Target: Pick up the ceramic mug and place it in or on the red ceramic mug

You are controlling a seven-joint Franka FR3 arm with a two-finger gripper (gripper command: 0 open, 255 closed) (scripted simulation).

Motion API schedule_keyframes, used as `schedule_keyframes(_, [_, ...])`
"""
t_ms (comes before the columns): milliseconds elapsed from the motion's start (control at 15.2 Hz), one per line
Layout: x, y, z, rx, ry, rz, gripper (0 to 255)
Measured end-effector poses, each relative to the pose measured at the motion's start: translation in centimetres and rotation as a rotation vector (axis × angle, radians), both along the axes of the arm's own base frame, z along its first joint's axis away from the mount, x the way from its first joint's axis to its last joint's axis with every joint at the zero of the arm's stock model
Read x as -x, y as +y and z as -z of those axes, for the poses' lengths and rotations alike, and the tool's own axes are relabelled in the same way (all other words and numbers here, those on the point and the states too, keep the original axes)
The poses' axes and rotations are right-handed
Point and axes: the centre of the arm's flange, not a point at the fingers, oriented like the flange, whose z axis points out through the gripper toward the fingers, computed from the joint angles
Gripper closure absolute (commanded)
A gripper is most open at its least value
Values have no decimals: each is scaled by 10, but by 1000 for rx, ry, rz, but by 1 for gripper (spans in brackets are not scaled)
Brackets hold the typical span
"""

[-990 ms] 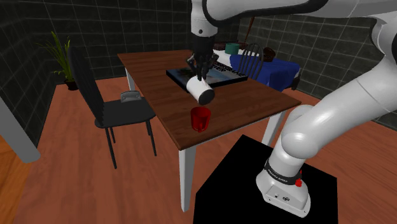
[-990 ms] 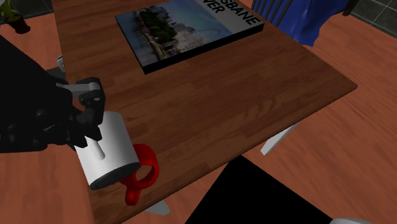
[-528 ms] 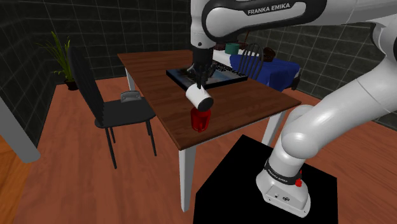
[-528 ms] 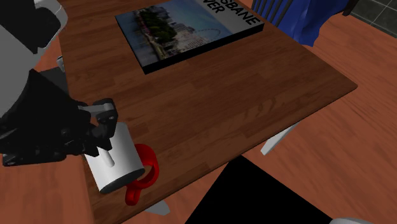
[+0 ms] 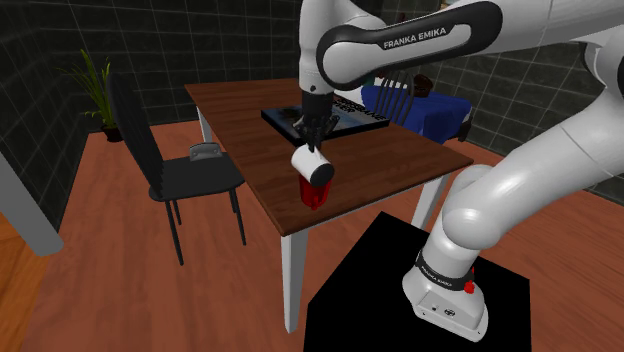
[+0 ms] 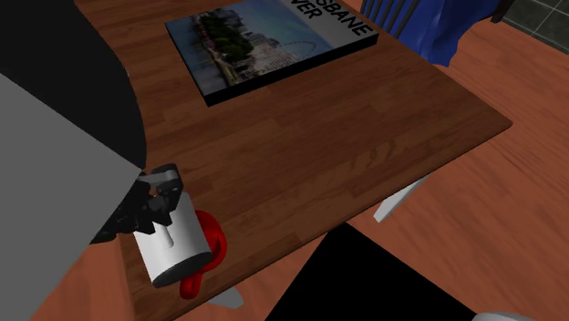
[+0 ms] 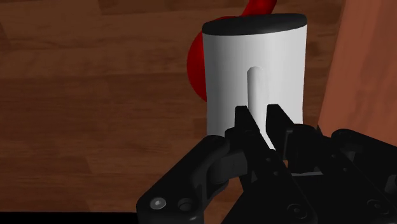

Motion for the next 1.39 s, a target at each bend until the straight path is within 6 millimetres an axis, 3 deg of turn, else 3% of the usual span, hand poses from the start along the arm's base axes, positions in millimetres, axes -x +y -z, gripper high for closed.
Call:
schedule_keyframes(396, [-1, 0, 1, 0, -8, 0, 255])
schedule_keyframes(462, [0, 0, 1, -1, -9, 0, 0])
schedule_keyframes(858, [0, -1, 7, 0, 6, 1, 0])
schedule_keyframes(1188, [2, 5, -38, 0, 5, 0, 0])
schedule_keyframes(1386, [4, 8, -43, 0, 6, 0, 0])
